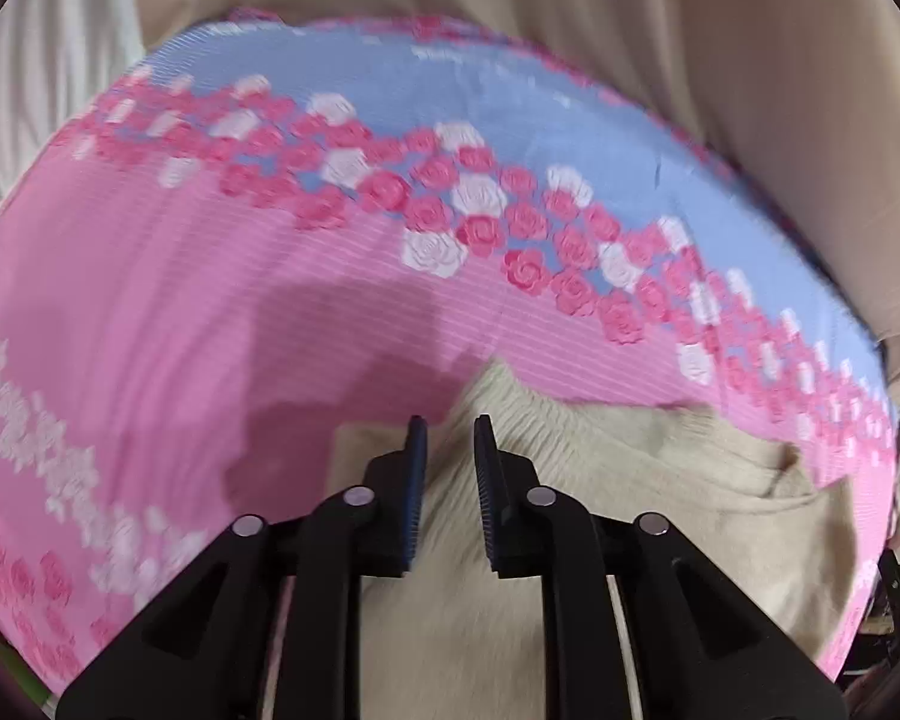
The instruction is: Fold small clothes
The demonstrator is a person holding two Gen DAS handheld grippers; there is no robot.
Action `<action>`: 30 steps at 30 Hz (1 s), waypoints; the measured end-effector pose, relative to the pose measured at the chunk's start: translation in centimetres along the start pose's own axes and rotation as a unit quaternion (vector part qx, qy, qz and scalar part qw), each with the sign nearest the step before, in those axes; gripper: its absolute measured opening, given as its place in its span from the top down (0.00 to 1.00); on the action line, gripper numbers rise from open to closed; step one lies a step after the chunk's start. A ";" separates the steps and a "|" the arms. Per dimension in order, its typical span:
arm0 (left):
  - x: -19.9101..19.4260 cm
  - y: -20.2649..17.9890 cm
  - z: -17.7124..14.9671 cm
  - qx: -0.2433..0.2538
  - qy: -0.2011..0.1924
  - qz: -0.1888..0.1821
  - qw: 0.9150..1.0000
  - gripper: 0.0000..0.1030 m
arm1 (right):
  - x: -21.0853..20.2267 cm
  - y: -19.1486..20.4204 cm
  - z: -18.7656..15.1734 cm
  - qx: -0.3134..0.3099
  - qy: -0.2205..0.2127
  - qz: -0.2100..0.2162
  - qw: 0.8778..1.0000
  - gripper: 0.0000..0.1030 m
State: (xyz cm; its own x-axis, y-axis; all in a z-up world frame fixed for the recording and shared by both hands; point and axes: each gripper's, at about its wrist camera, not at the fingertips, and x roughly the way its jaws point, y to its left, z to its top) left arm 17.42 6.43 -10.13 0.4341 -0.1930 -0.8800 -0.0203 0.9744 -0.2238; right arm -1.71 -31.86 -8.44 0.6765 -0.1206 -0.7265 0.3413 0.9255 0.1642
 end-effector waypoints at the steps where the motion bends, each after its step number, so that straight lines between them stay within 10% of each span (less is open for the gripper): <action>1: -0.5 0.2 -0.4 -0.002 -0.004 -0.003 1.000 0.81 | 0.7 0.0 -0.1 -0.009 0.014 0.007 1.000 0.63; 6: -2.8 1.2 -3.7 0.008 -0.014 0.017 1.000 0.80 | 7.6 -3.7 -2.4 0.023 0.117 -0.033 0.992 0.89; 10: -4.4 3.9 -6.5 -0.031 -0.004 0.011 0.999 0.56 | 3.7 -3.8 -1.7 0.067 0.079 -0.002 0.995 0.81; 13: -5.1 6.6 -8.7 -0.084 -0.006 0.007 0.996 0.32 | 1.2 -0.3 -1.5 0.025 0.068 0.038 0.997 0.79; 24: -0.6 8.9 -12.5 -0.205 0.074 -0.052 0.975 0.10 | 4.8 14.9 -3.1 -0.136 0.156 0.094 0.974 0.81; 26: -0.6 8.4 -12.4 -0.191 0.070 -0.060 0.977 0.20 | 5.9 16.0 -3.0 -0.143 0.168 0.093 0.971 0.83; 28: -0.5 8.2 -12.2 -0.181 0.075 -0.082 0.977 0.68 | 7.7 16.6 -3.4 -0.153 0.195 0.079 0.965 0.85; 30: -1.4 8.6 -11.7 -0.196 0.079 -0.115 0.971 0.86 | 9.9 17.2 -4.4 -0.173 0.224 0.054 0.958 0.88</action>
State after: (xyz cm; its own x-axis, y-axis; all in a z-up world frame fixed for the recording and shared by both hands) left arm 6.14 13.72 -15.73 0.3255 -0.4452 -0.8341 -0.2935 0.7910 -0.5368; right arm 7.95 -15.57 -15.78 0.3215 0.0768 -0.9438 -0.0037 0.9968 0.0798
